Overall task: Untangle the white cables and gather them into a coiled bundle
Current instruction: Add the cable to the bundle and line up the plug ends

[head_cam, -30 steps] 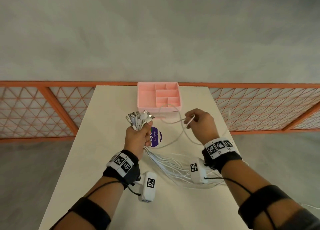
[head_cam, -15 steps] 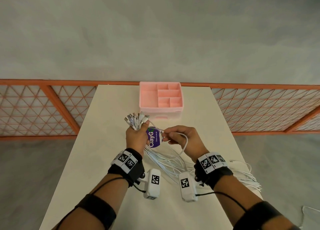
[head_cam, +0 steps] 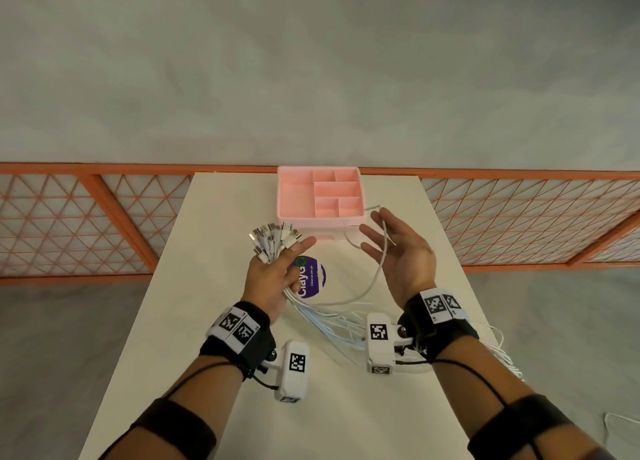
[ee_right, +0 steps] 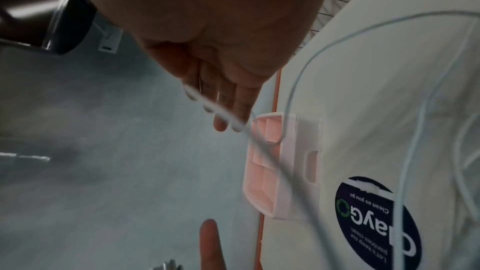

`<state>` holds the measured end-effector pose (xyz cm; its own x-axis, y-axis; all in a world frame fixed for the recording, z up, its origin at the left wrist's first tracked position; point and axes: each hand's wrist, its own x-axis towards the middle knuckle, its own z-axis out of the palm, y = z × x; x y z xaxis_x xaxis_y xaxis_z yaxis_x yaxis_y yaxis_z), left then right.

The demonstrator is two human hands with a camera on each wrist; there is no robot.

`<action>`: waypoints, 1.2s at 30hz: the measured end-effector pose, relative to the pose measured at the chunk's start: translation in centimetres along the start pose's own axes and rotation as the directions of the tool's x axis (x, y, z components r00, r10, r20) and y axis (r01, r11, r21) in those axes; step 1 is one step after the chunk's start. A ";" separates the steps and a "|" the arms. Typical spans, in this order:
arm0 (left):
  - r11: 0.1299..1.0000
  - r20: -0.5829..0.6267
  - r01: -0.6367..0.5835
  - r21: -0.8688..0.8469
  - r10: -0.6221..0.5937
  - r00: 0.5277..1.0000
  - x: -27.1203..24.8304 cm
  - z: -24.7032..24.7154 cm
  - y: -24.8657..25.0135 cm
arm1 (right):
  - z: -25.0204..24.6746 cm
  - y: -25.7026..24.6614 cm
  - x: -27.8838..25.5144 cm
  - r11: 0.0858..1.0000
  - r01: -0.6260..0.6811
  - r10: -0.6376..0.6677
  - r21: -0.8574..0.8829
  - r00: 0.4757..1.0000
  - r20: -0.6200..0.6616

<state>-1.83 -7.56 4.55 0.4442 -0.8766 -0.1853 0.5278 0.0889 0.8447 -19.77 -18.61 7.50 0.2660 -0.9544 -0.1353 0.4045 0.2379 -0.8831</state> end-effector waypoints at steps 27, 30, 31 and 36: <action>0.874 -0.224 0.191 0.447 -0.098 0.970 0.2 -3.4 -5.2 | -1.1 -4.0 4.0 0.980 -0.095 0.023 -0.172 0.925 -0.379; 0.880 -0.203 0.173 0.443 -0.089 0.975 0.4 -3.1 -5.1 | -3.6 -4.5 4.4 0.983 -0.082 -0.002 -0.162 0.888 -0.460; 0.880 -0.193 0.166 0.445 -0.086 0.977 0.5 -2.9 -5.0 | -4.3 -4.6 4.3 0.985 -0.065 -0.022 -0.158 0.867 -0.498; 0.845 -0.122 0.111 0.523 -0.055 0.991 0.7 -2.1 -4.8 | -7.7 -6.0 4.3 0.983 0.060 -0.159 -0.171 0.742 -0.651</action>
<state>-2.52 -7.59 -0.73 0.4994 -0.8159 -0.2913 0.1172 -0.2695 0.9558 -27.73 -25.55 8.76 -0.4362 -0.8637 -0.2524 0.2638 0.1455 -0.9535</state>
